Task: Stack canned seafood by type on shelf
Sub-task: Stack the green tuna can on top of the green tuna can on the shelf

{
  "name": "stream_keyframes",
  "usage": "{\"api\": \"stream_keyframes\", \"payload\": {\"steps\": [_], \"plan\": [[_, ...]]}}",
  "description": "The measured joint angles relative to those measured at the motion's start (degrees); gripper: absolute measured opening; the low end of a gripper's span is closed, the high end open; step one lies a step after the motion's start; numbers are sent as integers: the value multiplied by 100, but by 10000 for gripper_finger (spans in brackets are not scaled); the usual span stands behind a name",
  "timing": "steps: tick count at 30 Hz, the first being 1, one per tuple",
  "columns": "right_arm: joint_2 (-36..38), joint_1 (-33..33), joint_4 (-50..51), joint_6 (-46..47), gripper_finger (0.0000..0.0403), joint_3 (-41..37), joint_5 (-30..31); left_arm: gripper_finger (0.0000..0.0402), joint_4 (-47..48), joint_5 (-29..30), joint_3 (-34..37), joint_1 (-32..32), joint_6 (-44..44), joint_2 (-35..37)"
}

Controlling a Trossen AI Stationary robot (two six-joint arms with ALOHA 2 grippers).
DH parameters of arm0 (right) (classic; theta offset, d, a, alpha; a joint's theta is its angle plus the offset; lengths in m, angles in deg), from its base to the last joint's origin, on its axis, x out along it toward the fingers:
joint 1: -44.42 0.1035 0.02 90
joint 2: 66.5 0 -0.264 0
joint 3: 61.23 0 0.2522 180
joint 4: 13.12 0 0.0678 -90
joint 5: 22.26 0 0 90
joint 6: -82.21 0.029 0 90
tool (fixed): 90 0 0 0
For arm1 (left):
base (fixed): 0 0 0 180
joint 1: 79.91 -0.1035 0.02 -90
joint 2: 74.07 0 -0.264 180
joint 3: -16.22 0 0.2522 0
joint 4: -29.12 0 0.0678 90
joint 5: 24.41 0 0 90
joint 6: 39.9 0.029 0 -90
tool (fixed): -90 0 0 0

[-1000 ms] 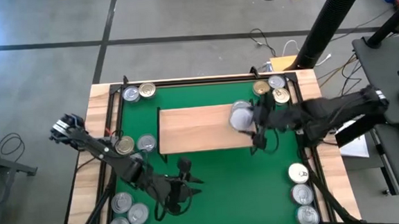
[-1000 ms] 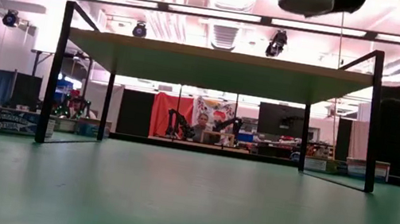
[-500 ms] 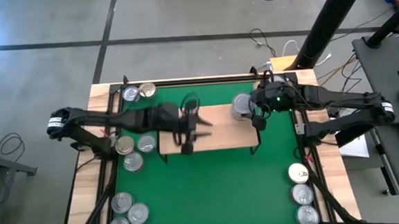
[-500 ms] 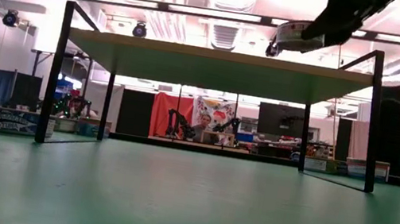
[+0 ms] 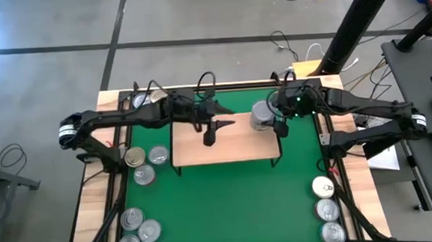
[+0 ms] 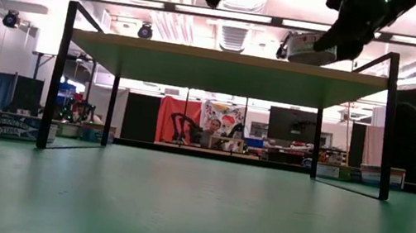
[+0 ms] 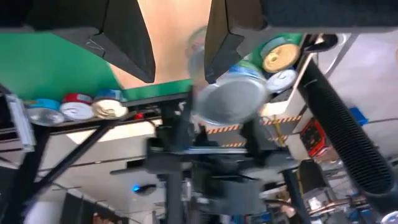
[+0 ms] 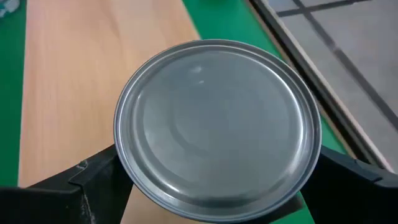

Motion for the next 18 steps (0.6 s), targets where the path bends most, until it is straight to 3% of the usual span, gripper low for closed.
{"api": "stream_keyframes", "payload": {"steps": [9, 13, 18], "plan": [[0, 2, -342, 458, 366, -370, 3, 126, 444, -113, -1197, -250, 146, -1165], [-21, 2, -432, 481, 366, -513, 7, 126, 429, -536, -1672, -329, 130, -1611], [-99, 2, -531, 515, 380, -593, 104, 126, 516, -660, -2055, -397, 130, -1897]]}}
